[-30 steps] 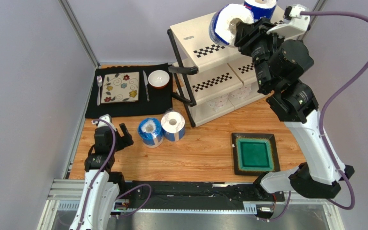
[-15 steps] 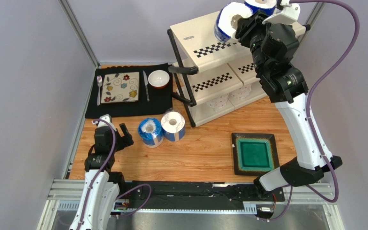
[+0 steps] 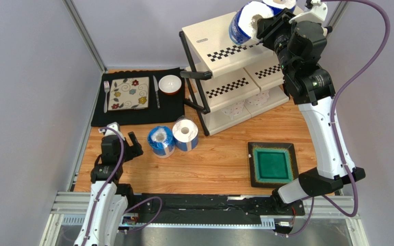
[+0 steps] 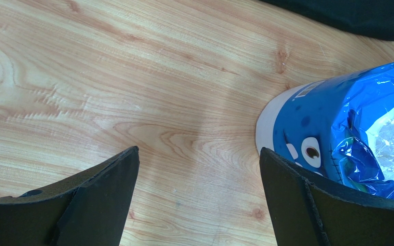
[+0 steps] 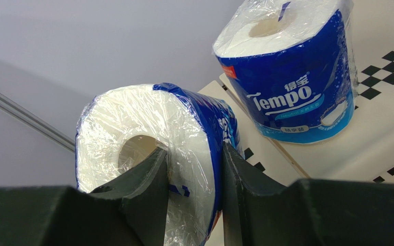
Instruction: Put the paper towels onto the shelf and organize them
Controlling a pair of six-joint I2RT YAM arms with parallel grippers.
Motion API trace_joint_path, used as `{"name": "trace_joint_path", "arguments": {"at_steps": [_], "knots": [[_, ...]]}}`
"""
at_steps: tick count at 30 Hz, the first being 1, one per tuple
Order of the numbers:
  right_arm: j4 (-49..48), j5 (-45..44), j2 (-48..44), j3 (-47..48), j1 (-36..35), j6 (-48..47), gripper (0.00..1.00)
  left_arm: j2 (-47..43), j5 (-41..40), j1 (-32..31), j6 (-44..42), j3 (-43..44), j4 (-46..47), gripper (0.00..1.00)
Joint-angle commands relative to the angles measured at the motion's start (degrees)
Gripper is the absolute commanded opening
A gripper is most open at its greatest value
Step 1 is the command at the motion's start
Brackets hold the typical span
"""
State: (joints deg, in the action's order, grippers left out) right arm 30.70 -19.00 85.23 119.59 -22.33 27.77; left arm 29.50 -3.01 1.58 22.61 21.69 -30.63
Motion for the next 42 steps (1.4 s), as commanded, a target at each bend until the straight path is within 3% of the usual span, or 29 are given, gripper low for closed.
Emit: {"name": "trace_joint_path", "arguments": {"at_steps": [1,28,37,42], "knots": [[-3.02,2.66,-0.33,0.82,1.14,2.73,0.20,0.21,0.90,-0.09,-0.55,0.19,1.45,0.95],[-1.87,4.50,-1.03,-1.11,2.90,3.70,0.27,0.56,1.42,-0.09,-0.55,0.19,1.54,0.95],[-1.87,4.41,-0.59,-0.68,3.17,3.52,0.41,0.65,1.51,0.00,-0.64,0.19,1.54,0.95],[-2.05,4.06,-0.59,-0.24,3.25,3.43,0.55,0.65,1.51,0.00,-0.64,0.19,1.54,0.95]]}}
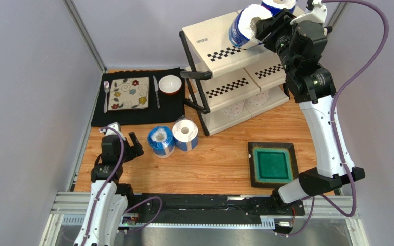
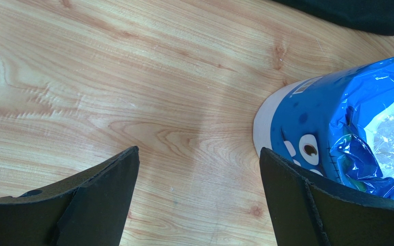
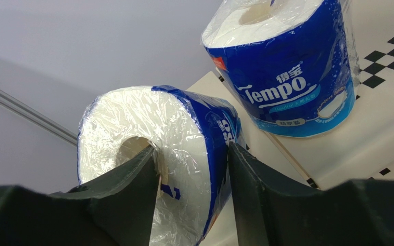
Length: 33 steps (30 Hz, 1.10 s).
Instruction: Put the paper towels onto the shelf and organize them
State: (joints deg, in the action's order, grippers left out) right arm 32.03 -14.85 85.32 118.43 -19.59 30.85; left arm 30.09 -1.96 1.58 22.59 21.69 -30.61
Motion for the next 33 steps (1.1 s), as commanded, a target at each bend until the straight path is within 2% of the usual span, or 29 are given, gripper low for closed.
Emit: {"name": "trace_joint_path", "arguments": {"at_steps": [1,4,21,33], "knots": [[-3.38,0.08,-0.59,1.10,0.52,0.18,0.56,-0.03,0.46,-0.09,-0.62,0.19,1.52,0.95],[-3.38,-0.18,-0.42,1.45,0.61,-0.09,0.60,-0.03,0.46,-0.09,-0.62,0.19,1.52,0.95],[-1.45,0.53,5.91,9.89,0.79,-0.27,0.61,0.06,0.55,-0.09,-0.70,0.19,1.52,0.96],[-2.84,1.49,4.95,8.84,1.05,-0.53,0.60,0.15,0.73,-0.09,-0.70,0.19,1.61,0.95]]}}
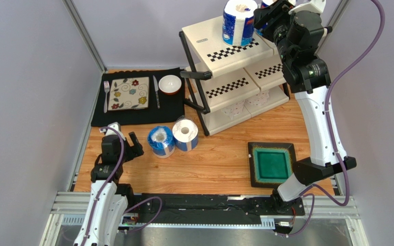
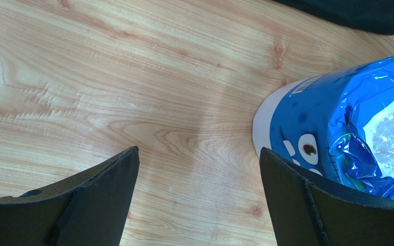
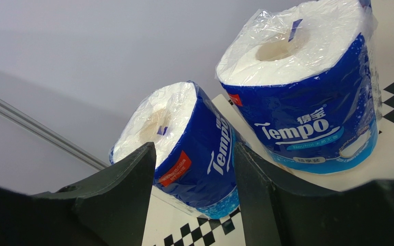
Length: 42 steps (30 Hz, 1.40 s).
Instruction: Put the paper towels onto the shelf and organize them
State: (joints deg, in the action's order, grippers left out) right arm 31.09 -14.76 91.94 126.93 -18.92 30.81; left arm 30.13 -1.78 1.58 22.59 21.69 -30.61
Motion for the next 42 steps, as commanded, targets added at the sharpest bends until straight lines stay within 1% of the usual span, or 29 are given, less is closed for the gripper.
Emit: {"name": "trace_joint_path", "arguments": {"at_steps": [1,5,8,11,13,15,16,18,20,21,23,26,28,29,32,36,40,42], "knots": [[-3.39,1.75,-3.33,-1.50,0.37,-0.83,0.60,0.19,0.55,-0.09,-0.70,0.19,1.61,0.95],[-5.34,2.46,-7.65,-4.75,0.37,-1.89,0.60,0.11,0.64,0.00,-0.79,0.19,1.52,0.95],[-6.48,0.36,-11.68,-8.09,0.90,-2.68,0.60,0.28,0.73,0.00,-0.79,0.19,1.61,0.95],[-7.10,-4.73,-14.59,-10.21,3.00,-2.16,0.60,0.28,0.90,-0.09,-0.79,0.19,1.70,0.95],[-7.01,-6.15,-15.47,-12.14,6.77,-0.23,0.60,0.19,0.99,-0.09,-0.79,0.10,1.78,0.95],[-7.10,-5.37,-15.91,-14.07,11.42,3.01,0.60,0.37,0.99,-0.09,-0.79,0.10,1.69,0.95],[-7.18,-5.01,-15.83,-14.34,12.66,3.64,0.60,0.37,1.16,0.00,-0.79,0.10,1.69,0.95],[-7.19,-2.40,-14.61,-14.78,16.26,6.18,0.60,0.46,1.25,0.00,-0.79,0.10,1.78,0.95],[-8.94,0.07,-13.64,-15.92,18.29,8.21,0.61,0.46,1.34,0.00,-0.79,0.10,1.78,0.95],[-10.07,2.61,-12.24,-16.19,20.83,10.22,0.61,0.54,1.34,0.00,-0.79,0.10,1.78,0.95],[-10.70,4.65,-10.21,-15.32,23.12,11.90,0.61,0.46,1.43,-0.09,-0.88,0.10,1.78,0.95],[-11.23,7.55,-5.38,-11.46,23.93,12.09,0.62,0.28,1.17,0.00,-0.79,0.10,1.78,0.95],[-10.27,8.08,-1.61,-8.38,24.01,10.42,0.62,0.19,1.25,0.00,-0.79,0.19,1.78,0.95],[-9.83,8.26,-0.28,-5.24,24.01,9.80,0.62,0.28,1.25,-0.09,-0.88,0.10,1.78,0.95],[-8.77,9.14,3.23,-1.62,24.01,8.40,0.63,0.37,1.34,-0.09,-0.88,0.10,1.78,0.95],[-8.85,11.76,5.53,-0.11,24.01,7.16,0.64,0.37,1.34,0.00,-0.88,0.10,1.87,0.95],[-10.61,13.89,5.88,-1.42,24.01,6.55,0.65,0.37,1.25,0.00,-0.88,0.10,1.78,0.95],[-10.88,16.60,6.32,-1.60,24.01,6.28,0.65,0.37,1.25,-0.09,-0.88,0.10,1.70,0.96]]}}
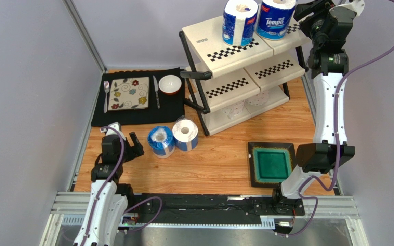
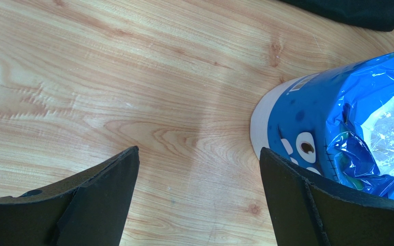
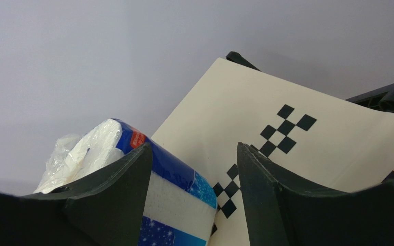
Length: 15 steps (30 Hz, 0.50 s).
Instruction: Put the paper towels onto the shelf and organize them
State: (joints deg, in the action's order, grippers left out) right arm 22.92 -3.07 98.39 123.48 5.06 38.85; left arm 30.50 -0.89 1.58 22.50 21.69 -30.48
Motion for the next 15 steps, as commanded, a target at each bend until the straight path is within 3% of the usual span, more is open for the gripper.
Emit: {"name": "trace_joint_path", "arguments": {"at_steps": [1,15], "knots": [[-2.62,5.18,0.13,2.20,0.04,-1.85,0.65,0.08,0.36,-0.09,-0.79,0.10,1.65,0.95],[-1.47,9.31,2.33,3.52,0.04,-1.15,0.66,0.00,0.36,0.00,-0.79,0.10,1.56,0.95]]}}
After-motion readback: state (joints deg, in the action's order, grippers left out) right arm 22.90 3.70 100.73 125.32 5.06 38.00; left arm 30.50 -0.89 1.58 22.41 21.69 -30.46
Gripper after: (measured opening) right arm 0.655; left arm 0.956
